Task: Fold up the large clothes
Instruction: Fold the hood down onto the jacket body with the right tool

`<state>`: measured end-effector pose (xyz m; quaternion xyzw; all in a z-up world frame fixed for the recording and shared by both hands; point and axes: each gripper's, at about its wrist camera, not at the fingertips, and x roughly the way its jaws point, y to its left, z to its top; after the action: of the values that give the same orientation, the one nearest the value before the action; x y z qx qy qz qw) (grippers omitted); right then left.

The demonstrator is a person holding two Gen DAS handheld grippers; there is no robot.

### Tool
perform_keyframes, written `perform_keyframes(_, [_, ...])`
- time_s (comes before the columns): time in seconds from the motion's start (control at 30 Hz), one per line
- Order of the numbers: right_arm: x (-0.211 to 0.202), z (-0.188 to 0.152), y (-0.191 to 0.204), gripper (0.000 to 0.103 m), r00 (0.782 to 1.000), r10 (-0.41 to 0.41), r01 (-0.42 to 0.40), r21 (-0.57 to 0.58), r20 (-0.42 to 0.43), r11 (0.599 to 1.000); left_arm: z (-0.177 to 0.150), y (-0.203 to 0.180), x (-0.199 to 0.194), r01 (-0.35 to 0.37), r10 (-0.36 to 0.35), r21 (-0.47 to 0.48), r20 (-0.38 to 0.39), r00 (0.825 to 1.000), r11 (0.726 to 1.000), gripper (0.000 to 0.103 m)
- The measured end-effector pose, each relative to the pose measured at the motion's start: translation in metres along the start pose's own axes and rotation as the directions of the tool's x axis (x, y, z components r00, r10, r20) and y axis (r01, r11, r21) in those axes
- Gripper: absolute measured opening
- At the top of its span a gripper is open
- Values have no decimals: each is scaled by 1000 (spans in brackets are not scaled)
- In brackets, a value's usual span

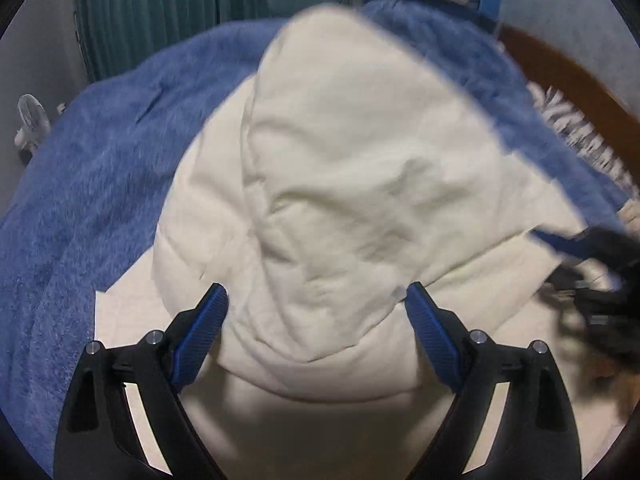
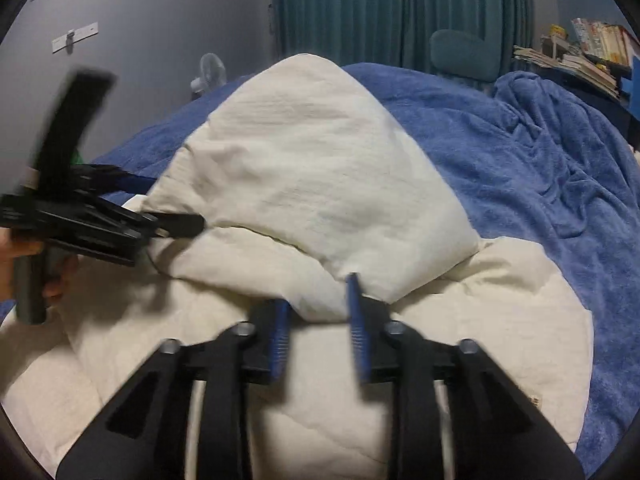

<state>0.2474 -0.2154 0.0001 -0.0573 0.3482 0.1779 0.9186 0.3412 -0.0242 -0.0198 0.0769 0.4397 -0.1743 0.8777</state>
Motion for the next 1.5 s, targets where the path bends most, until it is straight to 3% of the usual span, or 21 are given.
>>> perform_keyframes(0.07, [-9,-2,-3,68,998,55,-55,11,25,998,-6,5,10,-31,31,24,-8,999,999,87])
perform_keyframes(0.13, [-18,-1,-8,67,992,116,-117,25,57,993,-7,15,15,-6,6,1,-4,1000,1000,87])
perform_keyframes(0.2, [-17,4,-11,67,993,98,-101,40,64,994,-10,20,15,7,-7,9,2,1000,1000,87])
perform_keyframes(0.27, [-5,11,-13,63,999,33,-35,45,40,998,-14,22,18,11,-12,26,7,1000,1000,88])
perform_keyframes(0.4, [35,21,-18,61,997,-46,49,42,-70,998,-18,31,28,57,-57,0,-16,998,998,88])
perform_keyframes(0.5, [62,13,-29,62,985,-38,58,115,-171,992,-19,34,35,72,-73,-20,-29,997,997,88])
perform_keyframes(0.6, [78,5,-34,62,978,-43,73,144,-203,987,-21,32,42,62,-62,-20,-30,998,998,88])
perform_keyframes(0.73, [85,3,-25,62,973,-103,126,104,-206,987,-24,25,44,24,-24,-2,-22,999,1000,88])
perform_keyframes(1.07, [74,-7,-23,62,987,-105,120,118,-123,986,-32,12,36,-17,17,6,9,1000,1000,88])
perform_keyframes(1.2, [72,-7,-23,62,990,-99,112,125,-104,986,-33,9,25,-65,65,-2,52,997,998,88])
perform_keyframes(1.27, [71,-7,-25,62,991,-93,106,137,-95,985,-36,4,-2,-142,148,-49,159,976,989,88])
perform_keyframes(1.37, [72,-8,-26,62,992,-89,102,148,-88,984,-34,1,-40,-77,112,-126,298,948,989,88])
perform_keyframes(1.43, [73,-8,-26,62,992,-93,105,146,-85,984,-22,0,-44,-72,118,-161,300,947,984,86])
perform_keyframes(1.5, [73,-8,-26,62,992,-95,106,145,-82,984,-4,-2,-35,-130,168,-158,259,951,979,82])
